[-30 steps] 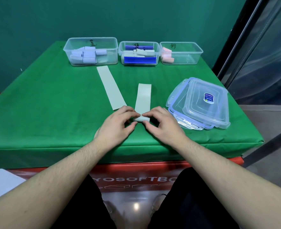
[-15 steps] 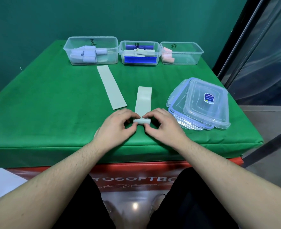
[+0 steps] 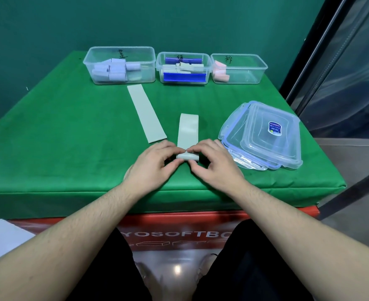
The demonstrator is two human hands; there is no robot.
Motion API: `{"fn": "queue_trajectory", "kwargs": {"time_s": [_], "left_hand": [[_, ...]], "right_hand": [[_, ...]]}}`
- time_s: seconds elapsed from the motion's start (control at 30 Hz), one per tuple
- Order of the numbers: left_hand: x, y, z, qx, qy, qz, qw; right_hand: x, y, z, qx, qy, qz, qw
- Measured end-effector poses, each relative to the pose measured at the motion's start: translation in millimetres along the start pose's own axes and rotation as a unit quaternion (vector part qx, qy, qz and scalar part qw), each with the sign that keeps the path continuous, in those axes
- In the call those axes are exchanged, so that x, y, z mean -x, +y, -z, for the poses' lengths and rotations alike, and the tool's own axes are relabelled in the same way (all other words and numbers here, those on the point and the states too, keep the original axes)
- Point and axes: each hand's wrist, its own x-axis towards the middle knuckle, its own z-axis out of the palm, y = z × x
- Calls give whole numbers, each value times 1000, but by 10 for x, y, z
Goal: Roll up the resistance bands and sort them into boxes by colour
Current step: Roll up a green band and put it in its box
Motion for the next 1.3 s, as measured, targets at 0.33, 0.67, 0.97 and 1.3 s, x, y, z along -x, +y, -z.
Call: {"fn": "queue_trajectory", "kwargs": {"time_s": [0.33,0.67,0.97,1.3], "left_hand": [[10,49,18,10,14,4,1000],[-22,6,-9,-9,17,-5,1000],[-48,10,-2,-12,1,7,1000],[-15,-21,15,0,-5,3,1000]], "right_hand": [[-11,-16,15,18,-19,-26,999],[-21,-25,21,31,-18,-31,999],[-35,12,-9,57,-23,-46,997],[-5,-40,19,48,-7,-30,998]]}}
